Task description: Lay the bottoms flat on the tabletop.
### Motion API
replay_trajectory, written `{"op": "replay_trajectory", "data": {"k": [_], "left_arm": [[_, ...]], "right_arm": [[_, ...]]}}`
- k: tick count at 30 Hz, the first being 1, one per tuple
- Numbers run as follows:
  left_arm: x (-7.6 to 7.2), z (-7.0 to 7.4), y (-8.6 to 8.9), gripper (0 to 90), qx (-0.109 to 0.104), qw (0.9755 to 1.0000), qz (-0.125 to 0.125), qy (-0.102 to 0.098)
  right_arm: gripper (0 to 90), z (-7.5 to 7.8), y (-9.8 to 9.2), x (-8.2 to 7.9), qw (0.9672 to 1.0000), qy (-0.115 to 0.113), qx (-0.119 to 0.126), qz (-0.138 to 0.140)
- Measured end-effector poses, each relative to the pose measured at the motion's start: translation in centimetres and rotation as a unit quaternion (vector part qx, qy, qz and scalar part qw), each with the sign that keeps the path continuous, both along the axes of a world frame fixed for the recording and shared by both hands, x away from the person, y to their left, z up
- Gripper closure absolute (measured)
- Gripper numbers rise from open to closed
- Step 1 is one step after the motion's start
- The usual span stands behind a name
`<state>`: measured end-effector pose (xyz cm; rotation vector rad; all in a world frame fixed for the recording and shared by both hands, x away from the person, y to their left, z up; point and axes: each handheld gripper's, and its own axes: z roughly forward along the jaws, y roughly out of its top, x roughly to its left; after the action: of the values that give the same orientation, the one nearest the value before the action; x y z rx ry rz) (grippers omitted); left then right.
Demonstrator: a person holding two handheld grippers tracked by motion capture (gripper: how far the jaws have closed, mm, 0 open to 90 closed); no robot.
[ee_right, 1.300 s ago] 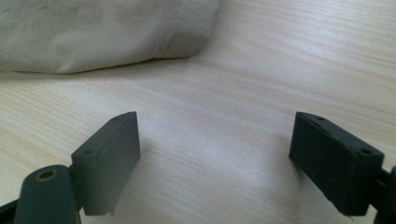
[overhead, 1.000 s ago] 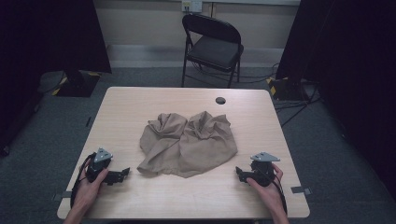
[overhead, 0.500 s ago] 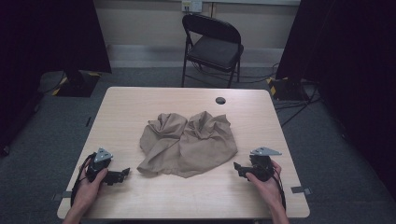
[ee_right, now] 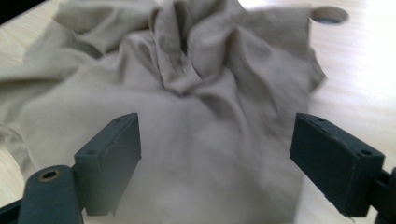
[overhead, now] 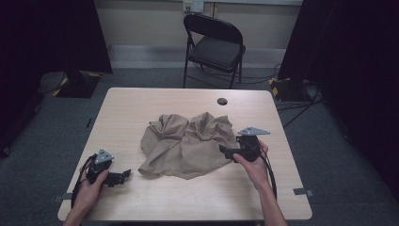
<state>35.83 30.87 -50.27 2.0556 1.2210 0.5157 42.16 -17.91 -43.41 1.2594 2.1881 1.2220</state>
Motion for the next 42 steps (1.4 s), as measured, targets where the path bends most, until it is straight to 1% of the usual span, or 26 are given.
{"op": "replay_trajectory", "data": {"k": [7, 11, 13, 14, 18, 19, 22, 25, 27, 28, 31, 32, 34, 35, 37, 40, 41, 42], "left_arm": [[0.0, 0.0, 0.0, 4.7, 0.000, 1.0000, 0.000, 0.000], [0.0, 0.0, 0.0, 4.6, 0.000, 1.0000, 0.000, 0.000], [0.0, 0.0, 0.0, 4.6, 0.000, 1.0000, 0.000, 0.000], [0.0, 0.0, 0.0, 4.6, 0.000, 1.0000, 0.000, 0.000], [0.0, 0.0, 0.0, 4.6, 0.000, 1.0000, -0.001, 0.000], [0.0, 0.0, 0.0, 4.5, 0.004, 1.0000, -0.004, 0.002], [0.0, 0.0, 0.1, 4.0, 0.005, 1.0000, -0.006, 0.001], [0.0, 0.0, 0.0, 3.9, 0.000, 1.0000, -0.005, 0.001], [0.0, 0.0, 0.0, 3.9, 0.000, 1.0000, -0.005, 0.001], [0.0, 0.0, 0.0, 3.8, 0.000, 1.0000, -0.005, 0.001], [0.0, 0.0, 0.0, 3.8, 0.001, 1.0000, -0.006, 0.001], [0.0, 0.0, 0.0, 3.8, 0.000, 1.0000, -0.006, 0.001], [0.0, 0.0, 0.0, 3.8, 0.001, 1.0000, -0.006, 0.001], [0.0, 0.0, 0.0, 3.8, 0.001, 1.0000, -0.006, 0.001], [0.0, 0.0, 0.0, 3.8, 0.001, 1.0000, -0.006, 0.001], [0.0, 0.0, 0.1, 3.8, 0.001, 1.0000, -0.006, 0.001], [0.0, 0.0, 0.0, 3.8, 0.001, 1.0000, -0.006, 0.001], [0.0, 0.0, 0.0, 3.8, 0.001, 1.0000, -0.006, 0.001]], "right_arm": [[15.8, 2.1, 2.5, 2.9, 0.9991, -0.006, 0.021, 0.036], [15.4, 3.1, 4.1, 4.7, 0.9987, -0.010, 0.017, 0.046], [15.4, 3.2, 4.8, 5.8, 0.9987, -0.010, 0.012, 0.049], [15.4, 3.1, 5.2, 6.4, 0.9988, -0.004, 0.007, 0.049], [15.7, 2.1, 6.3, 8.7, 0.9988, 0.013, -0.007, 0.046], [16.0, 1.8, 6.6, 9.1, 0.9989, 0.012, -0.010, 0.044], [16.0, 0.5, 7.2, 10.2, 0.9989, 0.023, -0.015, 0.038], [15.9, -1.1, 7.6, 10.9, 0.9985, 0.043, -0.018, 0.029], [15.7, -2.0, 7.9, 11.3, 0.9980, 0.055, -0.016, 0.026], [15.7, -2.4, 8.0, 11.5, 0.9980, 0.055, -0.018, 0.026], [16.8, -3.3, 8.6, 11.7, 0.9972, 0.068, -0.024, 0.019], [19.4, -3.5, 8.8, 11.7, 0.9969, 0.071, -0.028, 0.019], [27.7, -3.9, 9.1, 11.7, 0.9959, 0.074, -0.049, 0.017], [31.6, -4.1, 9.2, 11.6, 0.9956, 0.071, -0.058, 0.018], [47.5, -4.0, 9.2, 11.4, 0.9950, 0.066, -0.073, 0.013], [68.3, -3.8, 9.1, 11.1, 0.9934, 0.061, -0.095, 0.021], [74.0, -3.8, 9.0, 11.0, 0.9938, 0.058, -0.093, 0.021], [77.1, -3.6, 8.8, 10.8, 0.9942, 0.057, -0.089, 0.021]]}}
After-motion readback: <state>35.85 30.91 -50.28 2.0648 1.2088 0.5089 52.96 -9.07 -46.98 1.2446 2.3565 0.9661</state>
